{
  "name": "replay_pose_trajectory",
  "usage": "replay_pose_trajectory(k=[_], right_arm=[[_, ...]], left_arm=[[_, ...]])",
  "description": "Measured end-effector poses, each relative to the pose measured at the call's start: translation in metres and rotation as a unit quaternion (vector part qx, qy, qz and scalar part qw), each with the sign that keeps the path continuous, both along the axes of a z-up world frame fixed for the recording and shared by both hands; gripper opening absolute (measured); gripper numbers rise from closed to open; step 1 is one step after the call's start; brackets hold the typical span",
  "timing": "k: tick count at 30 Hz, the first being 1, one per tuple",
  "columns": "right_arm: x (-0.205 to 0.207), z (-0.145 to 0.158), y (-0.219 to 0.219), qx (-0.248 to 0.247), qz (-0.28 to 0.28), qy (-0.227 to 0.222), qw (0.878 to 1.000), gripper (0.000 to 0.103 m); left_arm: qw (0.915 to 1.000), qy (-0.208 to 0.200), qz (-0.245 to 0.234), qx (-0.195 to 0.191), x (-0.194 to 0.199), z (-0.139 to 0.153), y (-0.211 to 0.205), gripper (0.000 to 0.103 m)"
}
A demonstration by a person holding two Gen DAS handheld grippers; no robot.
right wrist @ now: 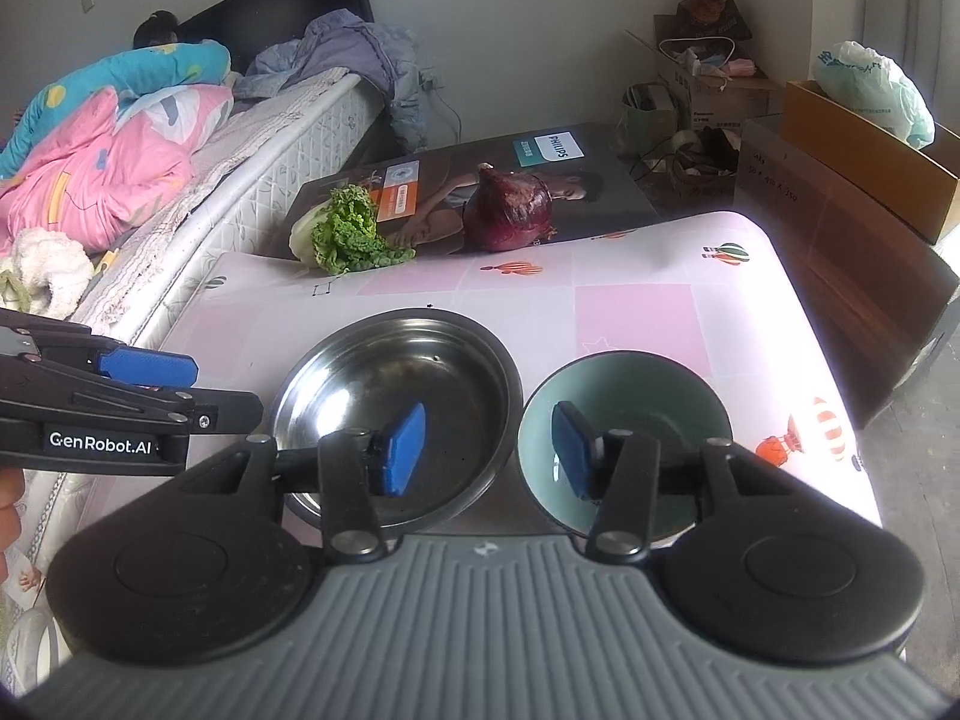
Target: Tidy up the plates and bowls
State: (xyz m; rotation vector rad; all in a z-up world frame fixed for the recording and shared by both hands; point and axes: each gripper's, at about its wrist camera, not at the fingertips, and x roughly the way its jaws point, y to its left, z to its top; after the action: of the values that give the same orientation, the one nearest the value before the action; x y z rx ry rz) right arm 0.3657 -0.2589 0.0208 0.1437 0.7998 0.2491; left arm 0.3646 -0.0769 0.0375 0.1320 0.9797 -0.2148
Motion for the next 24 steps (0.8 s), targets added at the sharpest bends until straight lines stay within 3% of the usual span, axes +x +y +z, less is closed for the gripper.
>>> replay_pose_trajectory(k=[8,12,15,20,24], right_arm=[[-0.038,0.013,-0.041,0.001,-0.027,-0.001,1.000,0.050],[-0.050,0.009,-0.067,0.000,-0.050,0.010,0.999,0.050],[-0.053,0.002,-0.084,0.002,-0.064,0.021,0.998,0.050],[-0.050,-0.010,-0.106,0.009,-0.070,0.036,0.997,0.049],[-0.034,-0.024,-0.119,0.036,-0.073,0.057,0.995,0.049]], left_arm=[[0.9996,0.000,-0.022,-0.016,-0.019,0.010,-0.017,0.069],[0.9989,-0.004,-0.037,-0.029,-0.025,0.009,-0.030,0.081],[0.9980,0.005,-0.046,-0.044,-0.024,0.005,-0.040,0.083],[0.9951,0.030,-0.055,-0.076,-0.011,-0.006,-0.062,0.080],[0.9942,0.041,-0.056,-0.082,0.010,-0.013,-0.078,0.065]])
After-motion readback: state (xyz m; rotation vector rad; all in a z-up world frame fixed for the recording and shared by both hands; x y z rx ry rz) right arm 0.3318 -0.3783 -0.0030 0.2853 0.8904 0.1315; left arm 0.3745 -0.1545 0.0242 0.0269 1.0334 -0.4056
